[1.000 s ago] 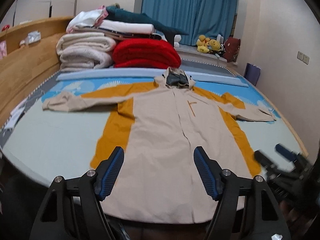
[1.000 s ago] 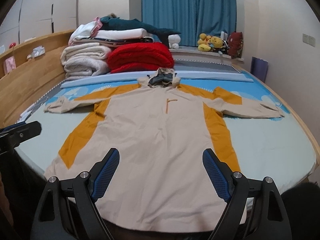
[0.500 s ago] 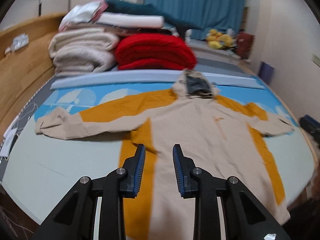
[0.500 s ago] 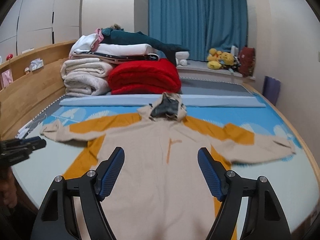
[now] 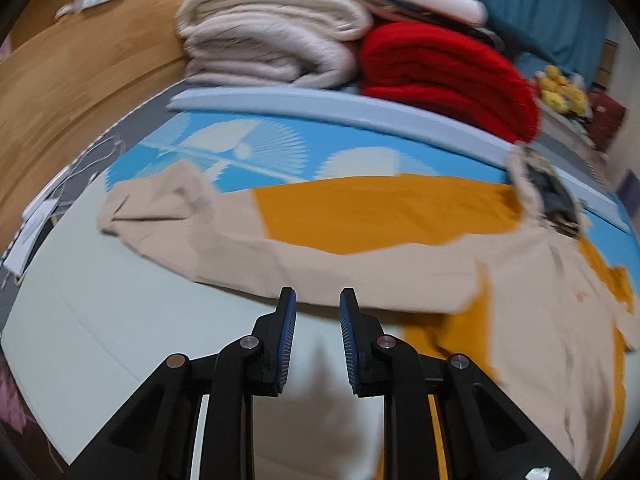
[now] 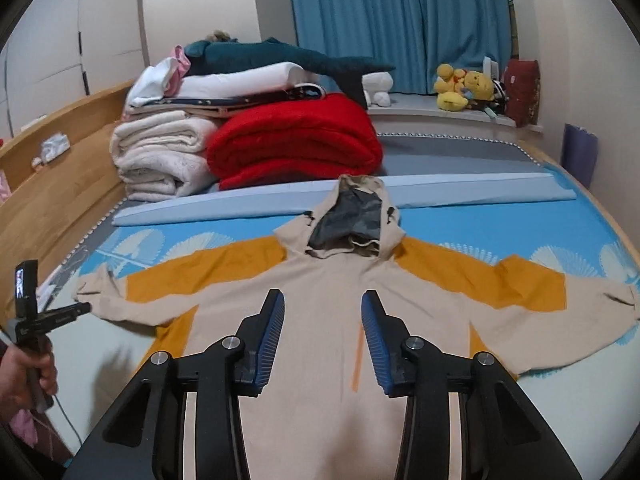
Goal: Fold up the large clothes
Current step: 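Reach the left tool to the sleeve cuff nearest it and grasp, then carry the sleeve with the left tool across the jacket body and release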
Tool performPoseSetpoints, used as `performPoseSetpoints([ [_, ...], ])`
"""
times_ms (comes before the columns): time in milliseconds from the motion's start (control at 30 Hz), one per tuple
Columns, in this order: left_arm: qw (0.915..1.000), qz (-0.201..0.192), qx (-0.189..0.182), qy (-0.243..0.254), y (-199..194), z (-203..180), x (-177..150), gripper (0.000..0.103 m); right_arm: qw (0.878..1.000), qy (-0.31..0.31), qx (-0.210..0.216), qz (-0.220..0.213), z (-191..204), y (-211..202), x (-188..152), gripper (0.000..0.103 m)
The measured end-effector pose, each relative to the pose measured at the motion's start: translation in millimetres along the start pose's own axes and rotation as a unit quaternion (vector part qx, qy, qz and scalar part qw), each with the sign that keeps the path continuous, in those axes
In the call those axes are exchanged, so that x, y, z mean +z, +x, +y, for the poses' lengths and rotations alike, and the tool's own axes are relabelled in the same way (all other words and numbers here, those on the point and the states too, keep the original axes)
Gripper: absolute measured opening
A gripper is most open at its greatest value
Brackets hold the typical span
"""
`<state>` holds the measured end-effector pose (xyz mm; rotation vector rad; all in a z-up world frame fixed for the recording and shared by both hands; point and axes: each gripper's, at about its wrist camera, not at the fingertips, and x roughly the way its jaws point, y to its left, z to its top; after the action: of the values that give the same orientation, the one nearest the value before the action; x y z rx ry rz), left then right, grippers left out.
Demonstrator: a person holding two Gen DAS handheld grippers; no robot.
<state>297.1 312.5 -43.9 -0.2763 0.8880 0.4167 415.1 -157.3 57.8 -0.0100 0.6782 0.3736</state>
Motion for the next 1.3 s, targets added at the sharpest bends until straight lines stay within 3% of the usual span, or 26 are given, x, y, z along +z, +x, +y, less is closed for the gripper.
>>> performPoseSetpoints([
  [67,0.9997,0.006,0.016,-0.019,15.2,19.6,5.9,0.019,1.0,-0.004,0.001,0.003,0.9,9.4,1.6,0.067],
  [200,0.9962,0.012,0.053,-0.068,47.8,64.6,19.9,0.021,0.999,-0.017,0.026,0.025,2.5,27.9,-1.0,0.07],
  [333,0.9865,0.019,0.071,-0.146,75.6,116.9,26.7,0.026,0.998,-0.006,0.037,0.051,-1.8,44.0,-5.3,0.07],
  [400,0.9801,0.023,0.077,-0.181,86.7,140.7,26.8,0.033,0.998,-0.006,0.034,0.06,-3.8,50.2,-8.7,0.063],
  [467,0.9733,0.022,0.08,-0.214,95.8,162.8,25.7,0.037,0.997,-0.017,0.025,0.067,-3.3,56.3,-13.2,0.043],
  [533,0.9658,0.022,0.077,-0.247,104.8,183.6,24.1,0.04,0.997,-0.027,0.016,0.077,-2.5,63.2,-17.4,0.035],
  [667,0.9468,0.027,0.062,-0.315,123.8,216.7,17.5,0.04,0.995,-0.03,0.01,0.093,-7.0,75.1,-24.6,0.034],
  [733,0.9431,0.024,0.055,-0.327,129.6,220.7,15.0,0.04,0.994,-0.019,0.01,0.107,-12.0,82.5,-27.1,0.035],
  [833,0.9525,0.022,0.059,-0.298,133.2,214.2,21.2,0.031,0.992,-0.004,0.016,0.127,-15.7,92.7,-30.2,0.035],
  [867,0.9553,0.021,0.052,-0.29,134.0,212.3,23.8,0.007,0.991,-0.002,0.016,0.132,-16.3,96.1,-31.2,0.035],
  [900,0.9558,0.022,0.045,-0.29,134.0,212.5,26.5,0.0,0.991,-0.002,0.014,0.134,-15.8,98.0,-32.2,0.035],
  [1000,0.9555,-0.01,0.059,-0.289,112.6,205.9,41.5,0.0,0.99,-0.001,0.013,0.141,-14.8,103.7,-32.9,0.035],
  [1100,0.9625,-0.057,0.049,-0.261,76.2,173.6,73.3,0.0,0.989,-0.004,0.008,0.146,-12.6,106.3,-32.8,0.035],
  [1200,0.9741,-0.101,0.009,-0.202,35.3,111.5,102.4,0.0,0.99,-0.01,-0.002,0.143,-8.3,104.9,-32.6,0.03],
  [1300,0.9819,-0.127,-0.067,-0.124,-4.0,25.5,116.9,0.0,0.989,-0.012,0.0,0.146,-8.2,101.9,-32.6,0.027],
])
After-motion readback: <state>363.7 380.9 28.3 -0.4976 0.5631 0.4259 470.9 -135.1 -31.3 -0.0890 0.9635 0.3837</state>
